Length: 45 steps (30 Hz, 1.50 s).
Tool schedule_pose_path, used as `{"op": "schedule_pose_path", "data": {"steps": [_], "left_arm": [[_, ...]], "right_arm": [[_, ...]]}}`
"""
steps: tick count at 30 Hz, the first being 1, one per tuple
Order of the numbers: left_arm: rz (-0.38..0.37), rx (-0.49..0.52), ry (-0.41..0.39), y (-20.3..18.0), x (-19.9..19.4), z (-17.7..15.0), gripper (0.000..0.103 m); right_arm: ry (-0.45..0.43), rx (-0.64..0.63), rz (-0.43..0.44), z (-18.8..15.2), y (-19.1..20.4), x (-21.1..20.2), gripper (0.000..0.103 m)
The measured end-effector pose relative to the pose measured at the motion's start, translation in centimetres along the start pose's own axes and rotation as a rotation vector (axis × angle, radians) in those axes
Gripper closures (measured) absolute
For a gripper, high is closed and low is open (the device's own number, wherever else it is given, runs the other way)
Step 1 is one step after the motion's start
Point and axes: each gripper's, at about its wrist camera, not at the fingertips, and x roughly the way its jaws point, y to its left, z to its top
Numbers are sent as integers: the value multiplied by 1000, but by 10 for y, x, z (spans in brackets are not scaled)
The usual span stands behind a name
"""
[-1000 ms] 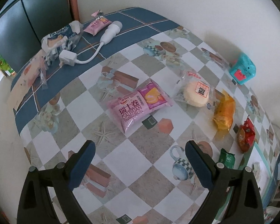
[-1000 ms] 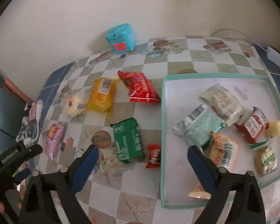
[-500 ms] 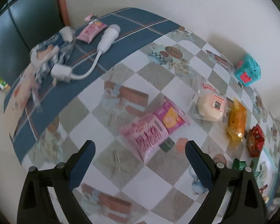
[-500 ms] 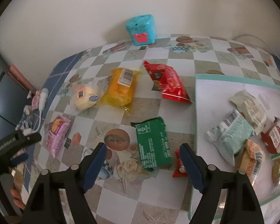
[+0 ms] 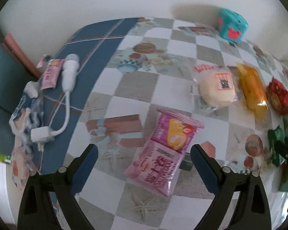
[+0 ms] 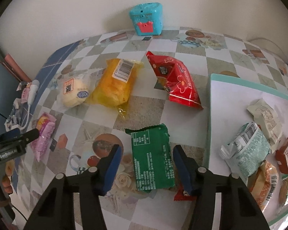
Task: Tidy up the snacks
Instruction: 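Grasp the green pack with the right gripper while left grasps the pink swiss roll, then lift both held packs and carry them over the white tray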
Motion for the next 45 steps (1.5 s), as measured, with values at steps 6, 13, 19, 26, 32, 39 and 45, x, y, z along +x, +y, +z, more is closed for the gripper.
{"op": "schedule_pose_path", "data": {"steps": [6, 13, 19, 26, 32, 39, 45], "left_arm": [[-9, 23, 22, -10, 11, 0, 6], [-3, 19, 51, -15, 20, -9, 36], [10, -27, 61, -14, 15, -17, 50], [-1, -146, 72, -15, -14, -28, 56], [-40, -201, 31, -32, -48, -30, 58], [-68, -225, -46, -70, -93, -26, 58], [-109, -186, -95, -119, -119, -15, 58]], "right_arm": [[8, -22, -21, -2, 2, 3, 55], [23, -32, -28, -6, 2, 7, 58], [28, -40, -16, -10, 4, 4, 61], [-1, -19, 19, -13, 4, -22, 61], [-43, 49, 56, -16, -5, -54, 61], [-77, 166, 53, -22, -28, -81, 61], [-133, 216, 34, -18, -55, -101, 61]]}}
